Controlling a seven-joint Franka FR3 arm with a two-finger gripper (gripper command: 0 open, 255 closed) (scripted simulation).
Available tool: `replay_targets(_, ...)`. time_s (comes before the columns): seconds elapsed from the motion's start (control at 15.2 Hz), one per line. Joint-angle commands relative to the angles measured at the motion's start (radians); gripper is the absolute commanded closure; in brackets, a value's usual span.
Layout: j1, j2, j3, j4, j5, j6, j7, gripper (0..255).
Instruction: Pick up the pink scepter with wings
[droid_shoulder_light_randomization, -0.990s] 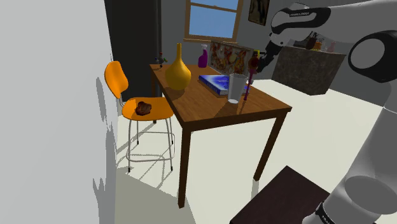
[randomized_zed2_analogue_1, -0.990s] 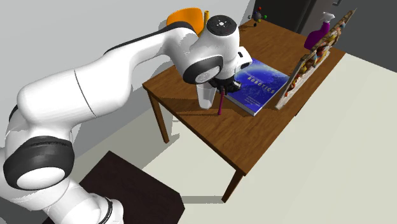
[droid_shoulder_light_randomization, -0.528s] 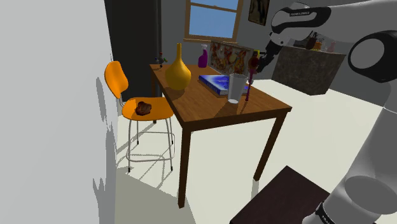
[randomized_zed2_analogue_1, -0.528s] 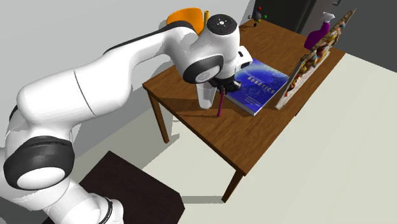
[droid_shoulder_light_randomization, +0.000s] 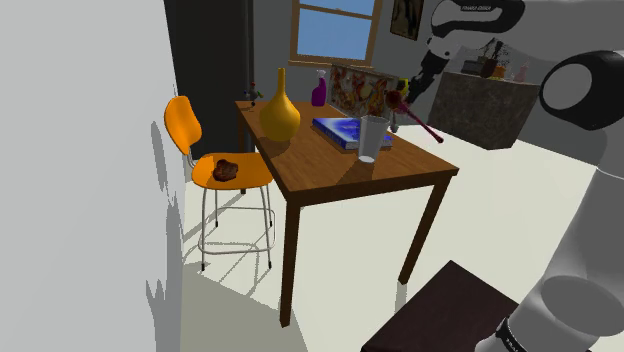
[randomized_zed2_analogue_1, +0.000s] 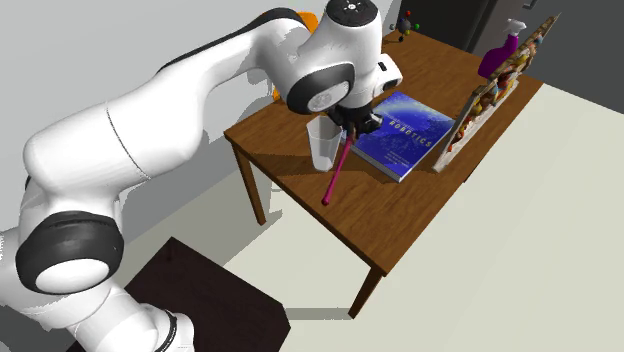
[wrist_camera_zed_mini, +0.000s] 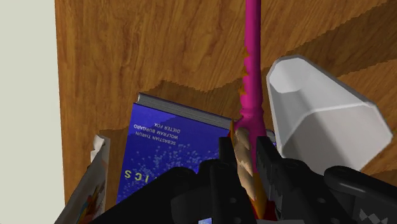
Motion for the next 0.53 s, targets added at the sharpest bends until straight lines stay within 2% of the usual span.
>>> replay_targets(0.0, -0.005, 0.01, -0.001, 0.042, 0.004, -0.033, 0.003, 255)
replay_targets(0.33, -0.023, 0.047, -0.006, 0.16, 0.023, -0.118, 0.009, 255)
replay_targets(0.46, -0.024, 0.049, -0.006, 0.164, 0.023, -0.121, 0.009, 255)
